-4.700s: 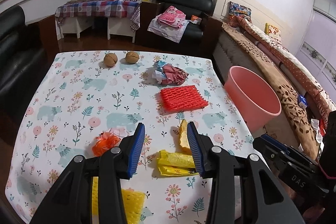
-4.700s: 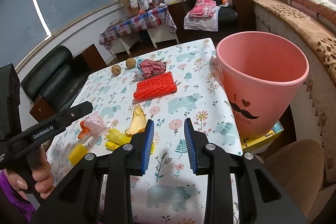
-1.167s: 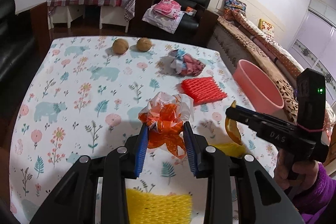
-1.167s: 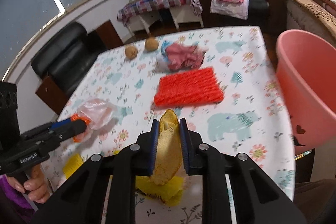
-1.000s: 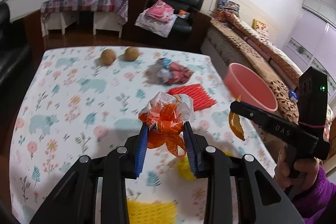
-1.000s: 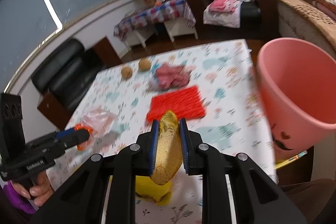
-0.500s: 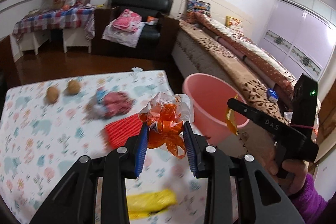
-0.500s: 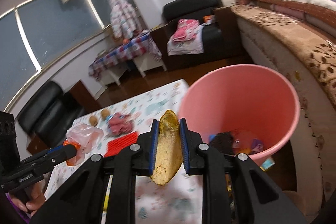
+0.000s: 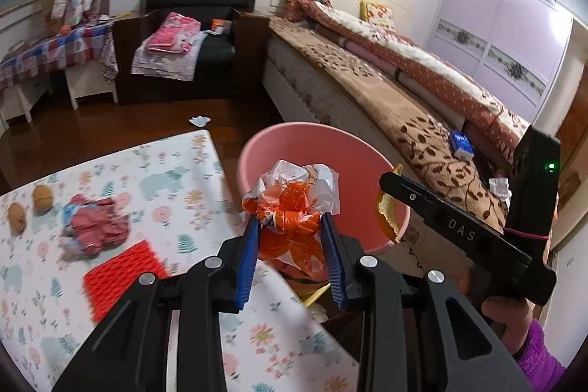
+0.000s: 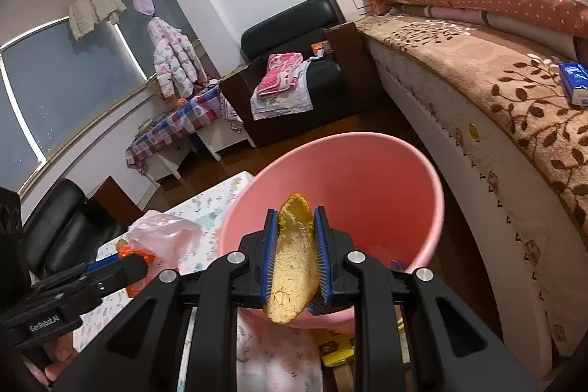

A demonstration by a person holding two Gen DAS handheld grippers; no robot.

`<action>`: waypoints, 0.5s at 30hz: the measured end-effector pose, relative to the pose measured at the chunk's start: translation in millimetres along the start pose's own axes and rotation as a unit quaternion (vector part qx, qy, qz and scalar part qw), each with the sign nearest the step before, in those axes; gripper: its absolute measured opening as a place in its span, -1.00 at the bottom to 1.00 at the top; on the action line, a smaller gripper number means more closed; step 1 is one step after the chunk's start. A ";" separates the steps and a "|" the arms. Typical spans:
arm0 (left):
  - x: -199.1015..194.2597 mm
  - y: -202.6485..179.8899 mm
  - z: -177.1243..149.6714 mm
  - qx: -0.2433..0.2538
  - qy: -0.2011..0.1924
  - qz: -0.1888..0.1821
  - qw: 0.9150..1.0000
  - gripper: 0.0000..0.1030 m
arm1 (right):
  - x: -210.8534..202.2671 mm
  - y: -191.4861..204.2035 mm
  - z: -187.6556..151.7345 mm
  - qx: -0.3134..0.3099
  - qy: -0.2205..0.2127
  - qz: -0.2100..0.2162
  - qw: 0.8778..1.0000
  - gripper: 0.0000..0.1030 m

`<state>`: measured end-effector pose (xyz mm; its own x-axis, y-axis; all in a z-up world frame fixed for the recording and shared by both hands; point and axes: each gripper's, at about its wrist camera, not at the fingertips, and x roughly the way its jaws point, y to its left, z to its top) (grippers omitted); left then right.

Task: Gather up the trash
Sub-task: 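Carry the peel and orange ribbon wrapper over the pink bucket, then open both grippers to drop the items into the bucket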

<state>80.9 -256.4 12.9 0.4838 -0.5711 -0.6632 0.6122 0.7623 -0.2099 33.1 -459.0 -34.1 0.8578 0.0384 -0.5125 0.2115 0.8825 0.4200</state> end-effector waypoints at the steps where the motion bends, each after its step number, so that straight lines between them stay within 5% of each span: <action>1: 7.0 -4.3 1.4 0.004 0.005 -0.001 1.000 -0.37 | 0.6 -1.8 -1.0 -0.001 -0.001 -0.004 1.000 -0.60; 10: 49.8 -20.3 6.0 0.012 0.036 -0.006 0.999 -0.35 | 6.2 -21.9 0.8 0.010 -0.001 -0.008 1.000 -0.60; 15: 57.3 -23.4 4.8 0.009 0.040 -0.004 0.999 -0.10 | 9.9 -22.4 -0.4 0.009 0.002 -0.009 1.000 -0.60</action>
<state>97.3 -308.5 -16.7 0.4278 -0.5501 -0.7172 0.6272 0.7520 -0.2026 36.6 -478.2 -48.8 0.8515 0.0245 -0.5237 0.2354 0.8747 0.4237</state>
